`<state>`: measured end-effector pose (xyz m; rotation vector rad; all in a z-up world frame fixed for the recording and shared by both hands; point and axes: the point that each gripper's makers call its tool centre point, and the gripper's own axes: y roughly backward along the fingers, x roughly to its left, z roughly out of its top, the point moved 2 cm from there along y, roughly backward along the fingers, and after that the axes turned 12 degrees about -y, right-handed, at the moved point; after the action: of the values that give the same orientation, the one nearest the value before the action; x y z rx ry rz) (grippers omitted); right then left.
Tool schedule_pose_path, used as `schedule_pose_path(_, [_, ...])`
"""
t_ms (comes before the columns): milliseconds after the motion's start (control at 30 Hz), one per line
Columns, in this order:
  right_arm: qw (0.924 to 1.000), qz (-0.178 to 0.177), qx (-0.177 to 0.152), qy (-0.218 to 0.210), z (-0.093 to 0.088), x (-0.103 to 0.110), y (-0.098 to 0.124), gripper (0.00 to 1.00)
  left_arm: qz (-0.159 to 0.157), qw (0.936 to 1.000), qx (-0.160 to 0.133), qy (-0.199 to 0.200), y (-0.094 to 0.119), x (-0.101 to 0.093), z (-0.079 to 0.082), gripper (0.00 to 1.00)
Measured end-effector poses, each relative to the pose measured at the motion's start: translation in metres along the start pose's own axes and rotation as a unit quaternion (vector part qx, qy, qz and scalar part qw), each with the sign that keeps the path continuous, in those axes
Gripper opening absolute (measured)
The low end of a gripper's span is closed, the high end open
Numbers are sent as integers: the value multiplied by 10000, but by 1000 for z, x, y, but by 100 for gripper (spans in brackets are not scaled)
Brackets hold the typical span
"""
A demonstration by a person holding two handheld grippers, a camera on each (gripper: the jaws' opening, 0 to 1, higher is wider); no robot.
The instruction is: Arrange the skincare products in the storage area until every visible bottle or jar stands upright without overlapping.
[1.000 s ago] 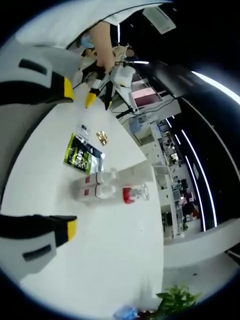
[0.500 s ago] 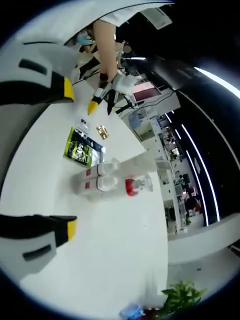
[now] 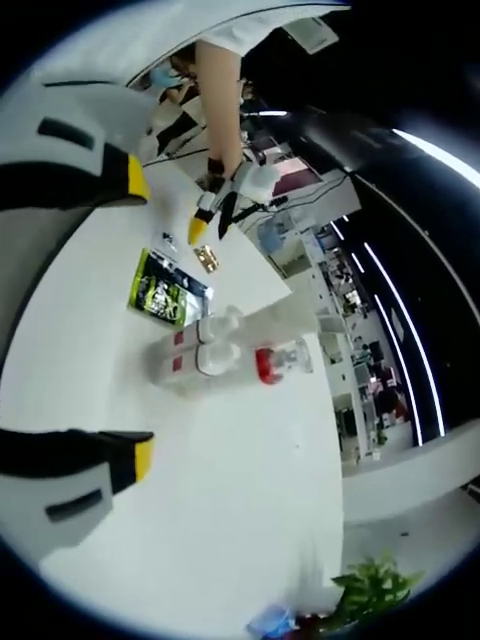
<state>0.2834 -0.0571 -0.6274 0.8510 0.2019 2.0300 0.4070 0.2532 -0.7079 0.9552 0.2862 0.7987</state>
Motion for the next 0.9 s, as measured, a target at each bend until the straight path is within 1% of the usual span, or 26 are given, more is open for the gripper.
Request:
schedule_pose_path(67, [10000, 0, 16, -10, 0, 0, 0, 93, 22, 10000, 86, 17, -5, 3, 0, 73])
schedule_pose_path(167, [10000, -2, 62, -7, -2, -1, -1, 93, 5, 9999, 115, 104, -9, 7, 3, 65])
schedule_pose_path(300, [10000, -2, 76, -20, -2, -2, -2, 93, 76, 9996, 228, 112, -16, 13, 4, 60])
schedule_pose_path(433, [10000, -10, 78, -28, -1, -3, -2, 93, 75, 9996, 259, 117, -22, 17, 5, 53])
schedule_pose_path(567, [10000, -21, 76, -46, -1, -5, -3, 93, 51, 9993, 372, 92, -27, 18, 5, 46])
schedule_pose_path(633, [10000, -24, 76, -52, -1, -6, -3, 93, 26, 9991, 409, 93, -29, 16, 4, 45])
schedule_pose_path(900, [9999, -55, 70, -84, 0, -9, -3, 93, 100, 9984, 543, 152, -33, 18, 1, 43])
